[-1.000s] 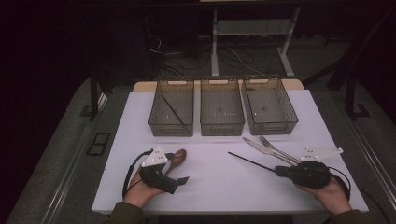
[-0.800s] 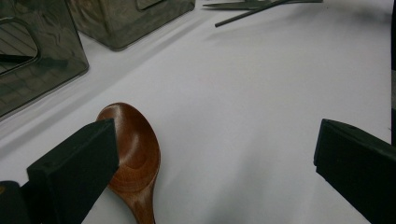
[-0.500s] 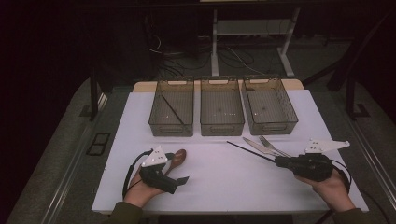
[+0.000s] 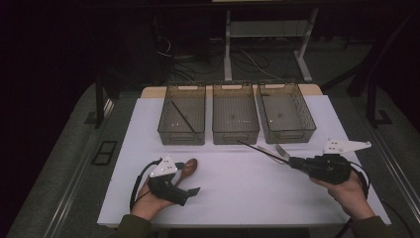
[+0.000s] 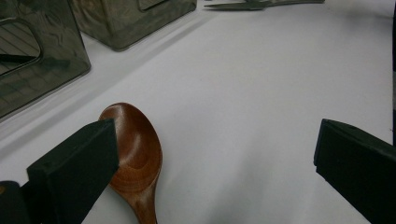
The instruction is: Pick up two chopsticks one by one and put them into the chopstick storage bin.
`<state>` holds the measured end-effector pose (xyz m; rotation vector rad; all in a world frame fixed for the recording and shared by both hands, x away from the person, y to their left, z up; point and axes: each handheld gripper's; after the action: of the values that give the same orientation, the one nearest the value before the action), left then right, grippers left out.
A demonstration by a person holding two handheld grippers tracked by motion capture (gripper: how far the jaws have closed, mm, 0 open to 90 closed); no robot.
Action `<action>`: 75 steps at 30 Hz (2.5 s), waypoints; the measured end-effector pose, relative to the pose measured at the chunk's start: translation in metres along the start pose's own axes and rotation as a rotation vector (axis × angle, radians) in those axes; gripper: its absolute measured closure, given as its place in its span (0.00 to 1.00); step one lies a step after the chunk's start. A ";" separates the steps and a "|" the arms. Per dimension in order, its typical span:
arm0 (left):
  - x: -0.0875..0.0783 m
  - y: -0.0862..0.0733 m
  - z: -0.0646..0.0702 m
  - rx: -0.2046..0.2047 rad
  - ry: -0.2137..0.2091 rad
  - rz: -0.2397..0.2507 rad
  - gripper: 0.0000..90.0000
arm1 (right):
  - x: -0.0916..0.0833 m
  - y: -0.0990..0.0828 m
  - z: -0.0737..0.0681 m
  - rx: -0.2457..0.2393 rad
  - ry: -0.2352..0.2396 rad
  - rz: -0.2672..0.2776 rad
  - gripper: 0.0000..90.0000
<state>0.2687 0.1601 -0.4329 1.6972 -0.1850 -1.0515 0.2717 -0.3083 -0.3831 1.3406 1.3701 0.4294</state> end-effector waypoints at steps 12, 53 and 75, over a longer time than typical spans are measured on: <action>0.000 0.000 0.000 0.001 0.001 0.000 0.00 | 0.013 0.021 0.010 -0.006 -0.013 0.018 0.94; 0.002 0.000 -0.002 -0.005 -0.006 0.011 0.00 | 0.132 0.117 0.024 -0.067 -0.042 0.010 0.94; 0.001 0.001 -0.003 -0.017 -0.012 0.034 0.00 | 0.209 0.159 0.041 -0.020 -0.102 -0.052 0.94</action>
<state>0.2715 0.1608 -0.4320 1.6672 -0.2110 -1.0359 0.4340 -0.0999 -0.3540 1.2902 1.3101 0.3344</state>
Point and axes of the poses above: each handheld gripper's, and its own axes: x roughly forward along the jaws, y roughly out of its top, z roughly to its right, and after that the axes turned 14 degrees about y, right-handed
